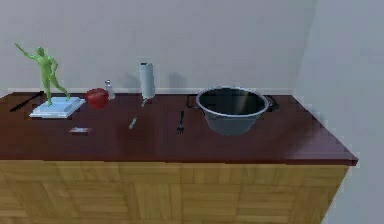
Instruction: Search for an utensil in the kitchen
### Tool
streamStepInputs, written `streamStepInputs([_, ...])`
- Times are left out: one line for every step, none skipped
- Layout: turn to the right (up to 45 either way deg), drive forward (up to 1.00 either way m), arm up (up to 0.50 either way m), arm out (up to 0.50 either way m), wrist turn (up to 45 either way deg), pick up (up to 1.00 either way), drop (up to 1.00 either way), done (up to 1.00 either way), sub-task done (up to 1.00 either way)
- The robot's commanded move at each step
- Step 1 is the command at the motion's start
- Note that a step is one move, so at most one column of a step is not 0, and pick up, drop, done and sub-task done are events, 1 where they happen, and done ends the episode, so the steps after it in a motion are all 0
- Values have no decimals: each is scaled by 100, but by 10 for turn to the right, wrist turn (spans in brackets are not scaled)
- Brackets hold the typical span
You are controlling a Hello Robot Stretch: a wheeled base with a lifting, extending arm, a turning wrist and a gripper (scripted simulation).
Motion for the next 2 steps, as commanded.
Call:
streamStepInputs([90, 0, 0, 0, 0, 0, 0, 0, 0])
streamStepInputs([0, 0, 0, 0, 0, 0, 0, 100, 0])
